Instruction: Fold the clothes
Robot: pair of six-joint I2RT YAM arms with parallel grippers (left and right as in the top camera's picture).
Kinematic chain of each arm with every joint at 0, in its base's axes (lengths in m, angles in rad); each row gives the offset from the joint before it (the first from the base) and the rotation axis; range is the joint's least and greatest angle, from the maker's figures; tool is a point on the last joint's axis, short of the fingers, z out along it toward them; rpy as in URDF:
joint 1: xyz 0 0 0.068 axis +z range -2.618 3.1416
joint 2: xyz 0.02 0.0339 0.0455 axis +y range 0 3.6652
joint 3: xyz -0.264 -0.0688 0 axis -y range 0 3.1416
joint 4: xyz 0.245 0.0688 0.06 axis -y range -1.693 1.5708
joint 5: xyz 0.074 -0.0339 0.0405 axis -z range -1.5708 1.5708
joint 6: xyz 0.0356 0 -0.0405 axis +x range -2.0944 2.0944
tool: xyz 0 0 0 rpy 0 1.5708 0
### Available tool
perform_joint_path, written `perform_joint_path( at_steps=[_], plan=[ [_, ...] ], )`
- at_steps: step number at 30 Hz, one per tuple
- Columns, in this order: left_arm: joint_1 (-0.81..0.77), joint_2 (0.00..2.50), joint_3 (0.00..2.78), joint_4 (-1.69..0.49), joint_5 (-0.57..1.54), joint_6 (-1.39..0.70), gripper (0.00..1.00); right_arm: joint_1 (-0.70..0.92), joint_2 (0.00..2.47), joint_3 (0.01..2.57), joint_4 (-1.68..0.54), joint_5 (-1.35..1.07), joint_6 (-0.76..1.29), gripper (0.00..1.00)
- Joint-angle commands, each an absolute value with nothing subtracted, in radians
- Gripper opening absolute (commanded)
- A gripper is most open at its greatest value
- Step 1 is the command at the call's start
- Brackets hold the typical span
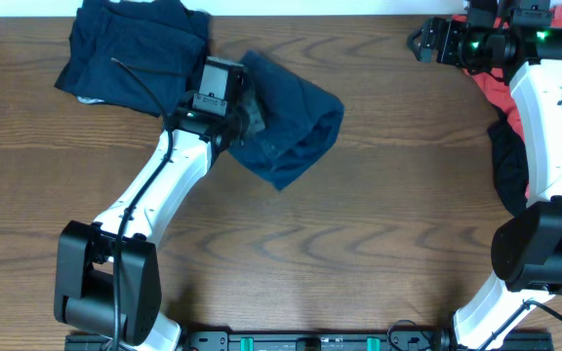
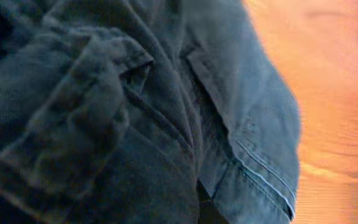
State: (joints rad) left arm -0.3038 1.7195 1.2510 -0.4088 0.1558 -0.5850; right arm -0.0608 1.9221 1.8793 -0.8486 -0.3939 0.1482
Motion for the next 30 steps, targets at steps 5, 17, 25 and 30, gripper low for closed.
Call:
perform_joint_path(
  at_steps=[5,17,25,30],
  plan=[
    [-0.303,1.743,1.251,-0.478,0.103,-0.616,0.36,-0.066,1.917,1.884,-0.849,-0.393,0.133,0.99],
    [-0.303,1.927,1.251,-0.493,0.104,-0.627,0.53,-0.064,1.917,1.884,-0.871,-0.393,0.133,0.99],
    [-0.304,1.979,1.251,-0.493,0.103,-0.627,0.67,-0.064,1.917,1.884,-0.872,-0.393,0.133,0.99],
    [-0.304,2.020,1.251,-0.493,0.096,-0.642,0.69,-0.064,1.917,1.884,-0.872,-0.393,0.133,0.99]
  ],
)
